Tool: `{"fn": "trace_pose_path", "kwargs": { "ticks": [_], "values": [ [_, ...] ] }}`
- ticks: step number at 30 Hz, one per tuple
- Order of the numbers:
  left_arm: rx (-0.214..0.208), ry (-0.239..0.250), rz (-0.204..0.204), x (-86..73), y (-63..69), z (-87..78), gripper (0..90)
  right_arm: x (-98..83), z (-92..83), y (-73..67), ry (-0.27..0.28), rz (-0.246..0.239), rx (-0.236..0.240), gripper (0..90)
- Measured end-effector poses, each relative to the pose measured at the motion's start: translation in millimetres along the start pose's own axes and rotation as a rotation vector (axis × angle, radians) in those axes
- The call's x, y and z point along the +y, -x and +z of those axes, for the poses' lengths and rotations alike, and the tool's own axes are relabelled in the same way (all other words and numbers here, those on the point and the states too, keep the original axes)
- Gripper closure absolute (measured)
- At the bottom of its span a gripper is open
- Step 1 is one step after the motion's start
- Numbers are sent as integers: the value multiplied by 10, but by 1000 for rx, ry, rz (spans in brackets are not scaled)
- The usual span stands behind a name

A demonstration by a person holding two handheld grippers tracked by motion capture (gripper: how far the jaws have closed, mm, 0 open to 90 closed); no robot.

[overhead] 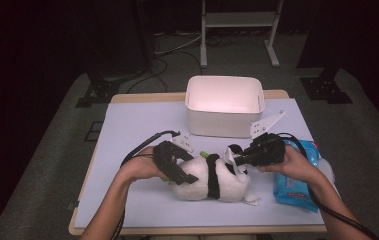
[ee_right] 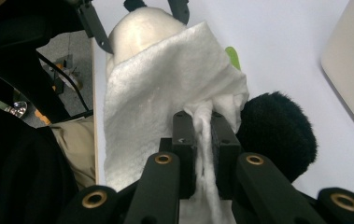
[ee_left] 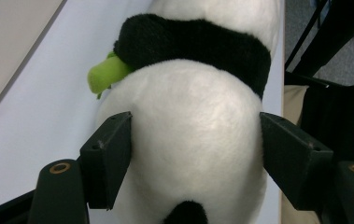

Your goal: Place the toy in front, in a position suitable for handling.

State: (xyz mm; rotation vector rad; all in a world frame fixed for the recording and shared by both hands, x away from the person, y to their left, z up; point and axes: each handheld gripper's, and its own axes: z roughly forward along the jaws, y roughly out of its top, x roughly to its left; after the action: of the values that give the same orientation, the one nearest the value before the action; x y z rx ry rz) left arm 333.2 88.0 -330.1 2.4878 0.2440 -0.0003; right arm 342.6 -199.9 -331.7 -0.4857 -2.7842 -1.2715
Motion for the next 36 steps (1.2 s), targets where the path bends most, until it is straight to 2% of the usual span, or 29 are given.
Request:
{"fn": "trace_pose_path", "kwargs": {
  "ticks": [2,4,5,7,12,16,19,23,27,36],
  "values": [
    [-8,-3,4,35,0,-14,278,-17,-2,-23,3,-5,2,828],
    [-16,17,7,87,7,-42,285,-29,-4,-52,5,-9,8,828],
    [-25,18,19,107,14,-49,316,-34,-2,-62,6,-18,12,828],
    [-31,-8,42,133,36,-25,362,-36,-3,-88,5,-25,12,827],
    [-24,-15,46,111,59,38,382,11,-45,-124,-1,-52,-3,828],
    [-29,-20,62,94,83,30,386,72,-90,-103,-2,-51,-27,827],
    [-31,-19,62,88,101,28,380,106,-123,-63,21,-44,-38,828],
    [-41,-13,57,83,93,23,374,103,-90,-35,2,-37,-44,827],
    [-55,-8,46,114,81,3,360,75,-27,-75,-20,-46,-31,829],
    [-78,2,33,209,12,-10,361,17,-18,-158,-15,-58,-8,830]
  ]
}}
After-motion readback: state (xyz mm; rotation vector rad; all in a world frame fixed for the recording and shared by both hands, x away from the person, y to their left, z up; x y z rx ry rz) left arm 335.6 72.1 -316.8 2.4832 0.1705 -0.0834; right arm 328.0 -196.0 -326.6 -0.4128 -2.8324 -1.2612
